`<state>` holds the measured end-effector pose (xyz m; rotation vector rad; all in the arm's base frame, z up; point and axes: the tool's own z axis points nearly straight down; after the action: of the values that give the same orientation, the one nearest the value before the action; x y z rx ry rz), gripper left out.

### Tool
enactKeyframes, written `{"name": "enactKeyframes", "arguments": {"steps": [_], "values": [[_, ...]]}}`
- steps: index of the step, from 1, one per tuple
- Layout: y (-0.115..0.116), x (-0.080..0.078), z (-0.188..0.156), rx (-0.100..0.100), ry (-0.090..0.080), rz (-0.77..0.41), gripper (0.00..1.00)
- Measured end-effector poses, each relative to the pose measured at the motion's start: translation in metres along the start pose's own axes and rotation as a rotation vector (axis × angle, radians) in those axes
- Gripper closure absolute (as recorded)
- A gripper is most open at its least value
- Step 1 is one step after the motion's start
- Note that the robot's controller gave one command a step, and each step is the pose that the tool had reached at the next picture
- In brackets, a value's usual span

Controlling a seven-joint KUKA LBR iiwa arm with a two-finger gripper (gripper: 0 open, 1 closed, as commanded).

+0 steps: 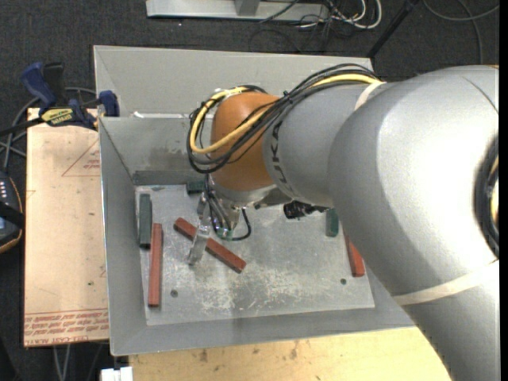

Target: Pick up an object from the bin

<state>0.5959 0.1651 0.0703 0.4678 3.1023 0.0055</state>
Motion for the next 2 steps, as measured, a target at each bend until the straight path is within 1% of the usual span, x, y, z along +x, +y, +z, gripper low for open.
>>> {"name": "enactKeyframes", "arguments": {"steps": [1, 2], "values": [[-0.001, 0.000, 0.000, 0.002, 0.002, 0.001, 1.00], [-0.034, 0.023, -0.033, 0.004, 0.004, -0.039, 1.00]]}}
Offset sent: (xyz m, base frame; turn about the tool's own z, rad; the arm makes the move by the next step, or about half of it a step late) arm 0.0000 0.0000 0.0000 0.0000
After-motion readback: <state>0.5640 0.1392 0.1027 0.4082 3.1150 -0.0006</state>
